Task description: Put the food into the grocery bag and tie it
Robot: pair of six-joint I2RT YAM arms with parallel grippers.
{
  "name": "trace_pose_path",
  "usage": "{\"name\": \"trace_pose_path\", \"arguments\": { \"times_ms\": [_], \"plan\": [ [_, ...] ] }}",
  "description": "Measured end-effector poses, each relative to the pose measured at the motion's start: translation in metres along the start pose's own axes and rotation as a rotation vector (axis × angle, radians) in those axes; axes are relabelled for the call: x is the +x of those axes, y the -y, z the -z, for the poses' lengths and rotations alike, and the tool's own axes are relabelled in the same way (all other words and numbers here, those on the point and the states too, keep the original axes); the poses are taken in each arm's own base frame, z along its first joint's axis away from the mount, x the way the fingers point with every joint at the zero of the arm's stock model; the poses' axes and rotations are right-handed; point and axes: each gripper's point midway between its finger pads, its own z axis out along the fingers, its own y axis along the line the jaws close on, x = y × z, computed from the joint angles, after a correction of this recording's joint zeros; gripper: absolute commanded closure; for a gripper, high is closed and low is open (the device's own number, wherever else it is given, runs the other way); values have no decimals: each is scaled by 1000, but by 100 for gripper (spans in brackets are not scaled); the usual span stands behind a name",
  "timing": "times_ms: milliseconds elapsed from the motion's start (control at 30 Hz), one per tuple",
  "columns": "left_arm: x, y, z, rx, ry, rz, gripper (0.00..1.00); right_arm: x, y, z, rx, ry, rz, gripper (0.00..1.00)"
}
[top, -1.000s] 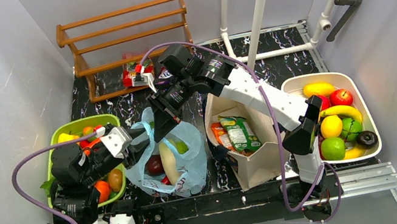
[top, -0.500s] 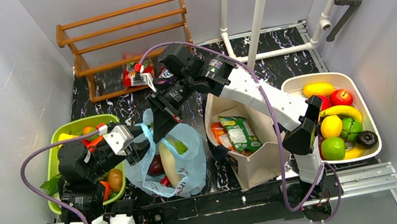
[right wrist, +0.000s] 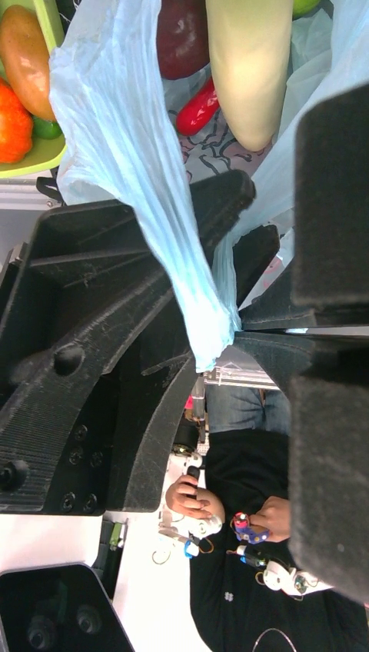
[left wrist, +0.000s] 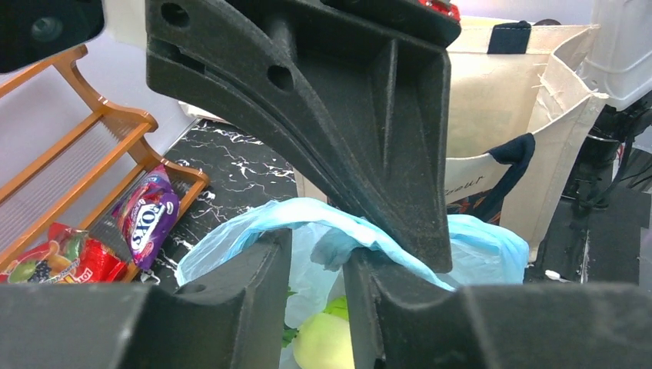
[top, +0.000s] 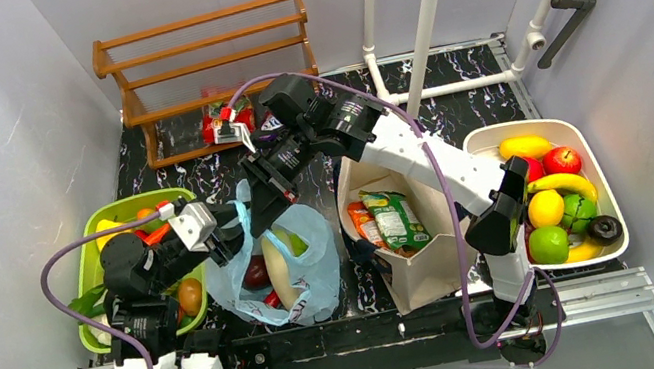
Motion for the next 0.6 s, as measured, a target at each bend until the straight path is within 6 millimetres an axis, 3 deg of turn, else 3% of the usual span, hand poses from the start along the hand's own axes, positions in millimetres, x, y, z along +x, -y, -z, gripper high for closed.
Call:
{"name": "trace_pose_path", "arguments": {
  "times_ms": [200,467,600],
  "plan": [
    [-2,3,-3,17,35,23,100,-1,1,-1,-8,4,-2,99],
    [-4,6,-3,31,43,27,100,-2,-2,0,-11,11,5,99],
    [-6,8,-1,32,35,34,100,0,-3,1,-9,6,-2,79]
  ]
}}
